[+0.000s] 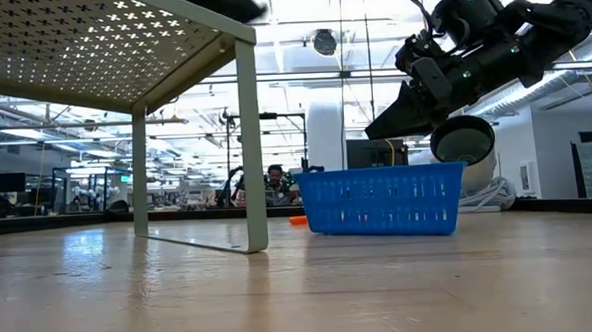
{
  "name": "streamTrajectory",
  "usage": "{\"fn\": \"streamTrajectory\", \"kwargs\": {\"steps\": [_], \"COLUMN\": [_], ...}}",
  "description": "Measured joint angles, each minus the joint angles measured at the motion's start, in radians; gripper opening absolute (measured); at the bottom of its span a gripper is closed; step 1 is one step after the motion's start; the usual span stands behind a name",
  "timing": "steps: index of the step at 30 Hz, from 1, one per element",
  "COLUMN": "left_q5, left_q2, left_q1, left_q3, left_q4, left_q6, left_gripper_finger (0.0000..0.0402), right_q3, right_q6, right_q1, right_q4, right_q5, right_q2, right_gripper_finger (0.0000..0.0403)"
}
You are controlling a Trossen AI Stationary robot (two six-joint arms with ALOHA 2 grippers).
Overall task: Pick & Place Office Desk Supplies
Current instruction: Put the blue basket on the shelf
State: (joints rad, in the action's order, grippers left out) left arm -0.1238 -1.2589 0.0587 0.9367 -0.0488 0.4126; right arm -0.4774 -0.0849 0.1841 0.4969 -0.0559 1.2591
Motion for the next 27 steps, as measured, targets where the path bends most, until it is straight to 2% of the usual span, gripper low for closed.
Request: {"fn": "streamTrajectory", "kwargs": {"steps": [4, 8, 12, 17, 21, 27], "left_q5": [0.020, 0.030, 0.026, -0.059, -0.181, -0.332], "left_q2": [0.103, 0.167, 0.200, 0.196, 0.186, 0.184], "left_q1": [0.104, 0.227, 0.366, 0.518, 0.591, 0.651], "left_q3": [0.000, 0.001, 0.002, 0.002, 0.002, 0.002], "left_q4": [-0.021, -0.041, -0.132, -0.181, -0.186, -0.317], "left_q6": [-0.036, -0.037, -0.029, 0.038, 0.120, 0.320], "left_gripper_finger": [0.0007, 0.0016, 0.0016, 0.0007, 0.0040, 0.0119], "right_q3": [0.000, 0.000, 0.000, 0.000, 0.000, 0.000], "right_q6": [0.000, 0.000, 0.000, -0.007, -0.007, -0.008], "right_q1": [0.000, 0.000, 0.000, 0.000, 0.000, 0.000], "right_q4": [0.000, 0.000, 0.000, 0.000, 0.000, 0.004], "right_q5": [0.000, 0.000, 0.000, 0.000, 0.000, 0.000], "right_q2": [0.000, 0.000, 0.000, 0.000, 0.000, 0.000], "right_gripper_finger": [0.0128, 0.0128, 0.0128, 0.0128, 0.0128, 0.0128]}}
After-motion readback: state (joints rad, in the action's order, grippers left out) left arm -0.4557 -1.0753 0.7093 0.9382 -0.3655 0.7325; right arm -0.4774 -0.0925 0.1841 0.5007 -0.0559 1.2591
